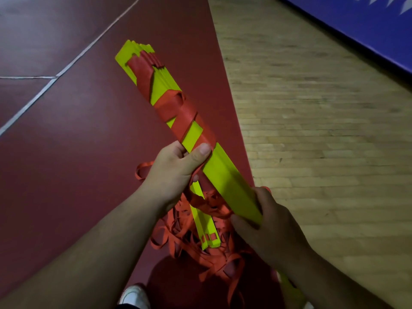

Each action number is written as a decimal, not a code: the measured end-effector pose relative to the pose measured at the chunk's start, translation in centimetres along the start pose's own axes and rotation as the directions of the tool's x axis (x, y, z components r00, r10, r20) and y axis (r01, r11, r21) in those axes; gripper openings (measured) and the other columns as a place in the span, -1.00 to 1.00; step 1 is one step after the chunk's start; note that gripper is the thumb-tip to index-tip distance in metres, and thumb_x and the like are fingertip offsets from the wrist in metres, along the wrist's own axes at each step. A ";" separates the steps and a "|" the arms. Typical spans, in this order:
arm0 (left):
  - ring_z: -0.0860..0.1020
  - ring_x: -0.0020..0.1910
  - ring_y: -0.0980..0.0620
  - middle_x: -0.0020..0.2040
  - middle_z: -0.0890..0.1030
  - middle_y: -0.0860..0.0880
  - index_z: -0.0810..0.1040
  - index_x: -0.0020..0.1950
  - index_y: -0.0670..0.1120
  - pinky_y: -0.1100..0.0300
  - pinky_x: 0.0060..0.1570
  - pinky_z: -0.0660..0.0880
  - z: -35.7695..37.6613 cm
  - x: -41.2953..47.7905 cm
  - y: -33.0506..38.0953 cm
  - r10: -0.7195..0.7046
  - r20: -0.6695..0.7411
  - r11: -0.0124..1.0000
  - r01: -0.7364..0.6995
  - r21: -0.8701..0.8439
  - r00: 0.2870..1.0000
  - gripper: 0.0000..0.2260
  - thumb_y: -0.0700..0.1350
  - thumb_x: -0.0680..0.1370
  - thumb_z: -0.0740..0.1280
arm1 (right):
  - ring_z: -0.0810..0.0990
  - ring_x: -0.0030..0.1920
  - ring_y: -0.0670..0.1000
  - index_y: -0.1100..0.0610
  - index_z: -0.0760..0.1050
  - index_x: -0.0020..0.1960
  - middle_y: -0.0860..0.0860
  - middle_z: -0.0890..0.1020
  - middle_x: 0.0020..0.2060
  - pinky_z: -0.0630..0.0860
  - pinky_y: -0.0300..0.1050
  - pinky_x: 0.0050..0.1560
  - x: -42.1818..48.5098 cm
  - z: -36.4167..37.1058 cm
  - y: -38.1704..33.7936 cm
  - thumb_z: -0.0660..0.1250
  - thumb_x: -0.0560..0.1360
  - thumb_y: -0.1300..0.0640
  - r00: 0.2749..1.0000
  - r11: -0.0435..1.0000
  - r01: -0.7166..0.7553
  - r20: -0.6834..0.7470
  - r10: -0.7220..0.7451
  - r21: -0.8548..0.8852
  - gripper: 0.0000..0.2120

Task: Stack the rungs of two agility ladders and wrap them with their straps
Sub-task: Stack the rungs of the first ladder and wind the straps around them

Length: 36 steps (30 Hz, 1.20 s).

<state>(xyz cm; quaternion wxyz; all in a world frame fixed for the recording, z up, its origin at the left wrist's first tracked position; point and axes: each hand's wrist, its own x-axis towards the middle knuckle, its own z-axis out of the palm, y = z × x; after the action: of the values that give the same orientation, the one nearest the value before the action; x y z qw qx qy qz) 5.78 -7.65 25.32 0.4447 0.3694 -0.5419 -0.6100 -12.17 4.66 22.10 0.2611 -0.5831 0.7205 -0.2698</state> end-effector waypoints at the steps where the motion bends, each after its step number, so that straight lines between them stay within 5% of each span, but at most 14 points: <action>1: 0.44 -0.51 0.22 -0.38 0.57 0.12 0.56 -0.08 -0.06 0.39 -0.52 0.35 -0.3 0.0 0.0 0.026 0.060 1.000 -0.026 0.001 0.998 -0.79 0.05 0.44 0.41 | 0.58 -0.25 -0.17 -0.25 0.35 0.12 -0.15 0.60 -0.23 0.50 -0.12 -0.31 -0.1 -0.1 -0.1 0.30 0.30 -0.39 1.000 1.000 0.008 -0.027 -0.008 0.013 -0.54; 7: 0.53 -0.50 0.25 -0.34 0.64 0.12 0.52 0.07 -0.14 0.43 -0.49 0.41 -0.4 -0.2 -0.4 0.039 0.167 0.998 -0.031 -0.049 0.985 -0.85 -0.13 0.53 0.34 | 0.63 -0.21 -0.23 -0.22 0.48 0.09 -0.33 0.62 -0.11 0.54 -0.27 -0.28 0.1 -0.6 0.1 0.59 0.23 -0.24 0.999 0.984 -0.046 0.027 0.042 0.170 -0.50; 13: 0.44 -0.55 0.25 -0.44 0.57 0.10 0.57 -0.01 -0.06 0.41 -0.55 0.33 -0.9 -0.3 -0.5 -0.027 0.190 1.000 0.025 0.014 0.981 -0.82 0.02 0.52 0.32 | 0.64 -0.40 -0.14 -0.32 0.53 0.02 -0.12 0.69 -0.30 0.52 -0.20 -0.35 0.8 -1.8 -0.2 0.51 0.27 -0.13 0.964 0.923 -0.133 0.265 0.035 0.362 -0.64; 15: 0.41 -0.56 0.24 -0.38 0.59 0.07 0.58 0.05 -0.09 0.39 -0.55 0.32 -1.0 -0.3 -0.6 -0.053 0.200 0.997 0.061 -0.035 0.978 -0.76 0.05 0.52 0.34 | 0.63 -0.42 -0.13 -0.31 0.56 -0.01 -0.09 0.68 -0.34 0.50 -0.23 -0.38 0.9 -2.3 -0.2 0.50 0.30 -0.07 0.942 0.893 -0.167 0.336 0.019 0.417 -0.71; 17: 0.38 -0.56 0.22 -0.19 0.60 -0.14 0.59 0.14 -0.21 0.37 -0.54 0.31 -1.1 -0.4 -0.6 -0.062 0.195 0.995 0.076 -0.068 0.979 -0.49 0.20 0.45 0.43 | 0.63 -0.43 -0.04 -0.25 0.59 0.00 -0.01 0.67 -0.34 0.50 -0.20 -0.41 0.9 -2.6 -0.3 0.49 0.29 -0.09 0.903 0.859 -0.216 0.430 -0.005 0.464 -0.71; 19: 0.35 -0.58 0.20 -0.25 0.57 -0.20 0.65 -0.01 -0.20 0.35 -0.53 0.28 -1.1 -0.4 -0.5 -0.045 0.192 0.998 0.052 -0.031 0.980 -0.38 0.34 0.31 0.48 | 0.63 -0.44 0.07 -0.15 0.61 0.06 0.10 0.67 -0.30 0.51 -0.17 -0.42 0.8 -2.7 -0.2 0.49 0.30 -0.07 0.840 0.790 -0.300 0.540 -0.047 0.536 -0.68; 21: 0.33 -0.60 0.21 -0.51 0.48 0.03 0.64 -0.33 -0.01 0.37 -0.55 0.27 -0.9 -0.5 -0.4 -0.025 0.170 1.000 0.022 0.019 0.985 -0.62 0.30 0.36 0.44 | 0.63 -0.41 0.13 -0.06 0.62 0.09 0.19 0.65 -0.26 0.54 -0.11 -0.38 0.8 -2.7 -0.1 0.50 0.33 -0.05 0.797 0.725 -0.365 0.598 -0.081 0.585 -0.66; 24: 0.36 -0.60 0.19 -0.55 0.46 0.07 0.61 -0.38 0.09 0.35 -0.55 0.30 -0.3 -0.5 -0.3 -0.013 0.043 0.999 0.011 0.036 0.999 -0.72 0.18 0.48 0.39 | 0.69 -0.26 0.06 -0.16 0.64 0.06 0.05 0.71 -0.21 0.57 -0.03 -0.21 1.1 -2.7 -0.1 0.49 0.28 -0.23 0.837 0.819 -0.289 0.546 -0.036 0.497 -0.63; 26: 0.44 -0.54 0.06 -0.49 0.52 -0.07 0.62 -0.31 -0.02 0.22 -0.52 0.37 -0.1 -0.2 -0.2 -0.020 -0.055 0.997 0.024 0.067 0.998 -0.70 0.20 0.43 0.42 | 0.71 -0.11 -0.13 -0.33 0.53 0.18 -0.14 0.73 -0.07 0.57 -0.15 -0.10 1.2 -2.6 -0.1 0.53 0.20 -0.36 0.874 0.912 -0.192 0.486 -0.010 0.364 -0.43; 28: 0.58 -0.37 -0.26 -0.26 0.58 -0.41 0.57 -0.10 -0.31 -0.17 -0.33 0.53 0.1 -0.1 0.1 -0.018 -0.130 0.994 0.032 0.106 0.991 -0.39 0.27 0.34 0.47 | 0.66 -0.03 -0.28 -0.41 0.36 0.28 -0.33 0.67 0.02 0.55 -0.28 -0.06 0.9 -1.9 -0.4 0.58 0.12 -0.39 0.907 0.972 -0.101 0.421 0.003 0.210 -0.21; 30: 0.59 -0.17 -0.46 -0.09 0.55 -0.51 0.51 0.03 -0.40 -0.36 -0.11 0.52 0.3 -0.3 0.2 -0.038 -0.117 0.993 0.050 0.103 0.992 -0.27 0.28 0.33 0.47 | 0.65 -0.10 -0.29 -0.35 0.35 0.30 -0.33 0.66 -0.03 0.57 -0.24 -0.10 0.7 -1.2 -0.4 0.58 0.19 -0.27 0.953 0.990 -0.036 0.304 -0.007 0.133 -0.26; 31: 0.62 -0.18 -0.41 -0.10 0.56 -0.49 0.52 0.03 -0.38 -0.32 -0.13 0.55 0.2 -0.3 0.2 -0.030 -0.077 0.995 0.038 0.096 0.997 -0.32 0.25 0.37 0.49 | 0.66 -0.17 -0.24 -0.33 0.38 0.28 -0.29 0.66 -0.08 0.59 -0.19 -0.16 0.8 -1.0 -0.4 0.55 0.26 -0.18 0.968 0.991 -0.018 0.249 -0.015 0.131 -0.36; 34: 0.64 -0.38 0.09 -0.27 0.69 -0.09 0.56 0.03 -0.23 0.26 -0.41 0.54 -0.2 -0.4 -0.1 -0.056 0.089 0.996 0.062 -0.067 0.994 -0.72 -0.05 0.46 0.42 | 0.65 -0.32 -0.07 -0.44 0.46 0.11 -0.15 0.68 -0.18 0.57 -0.04 -0.29 1.1 -1.8 -0.1 0.45 0.28 0.02 0.977 0.981 -0.013 0.213 -0.030 0.195 -0.49; 36: 0.61 -0.42 0.18 -0.16 0.71 -0.05 0.52 0.16 -0.26 0.39 -0.43 0.50 -0.2 -0.6 -0.2 -0.077 0.195 0.976 0.114 -0.187 0.978 -0.68 -0.14 0.45 0.35 | 0.64 -0.35 0.04 -0.44 0.51 0.02 -0.02 0.67 -0.26 0.55 0.03 -0.33 1.1 -2.4 0.1 0.43 0.28 0.06 0.964 0.967 -0.031 0.264 -0.038 0.251 -0.54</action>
<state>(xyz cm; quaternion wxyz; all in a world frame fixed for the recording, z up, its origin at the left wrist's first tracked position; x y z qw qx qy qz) 6.16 -7.14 25.05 0.3963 0.2904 -0.4999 -0.7133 -14.09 3.78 23.65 0.4274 -0.5771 0.6375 -0.2790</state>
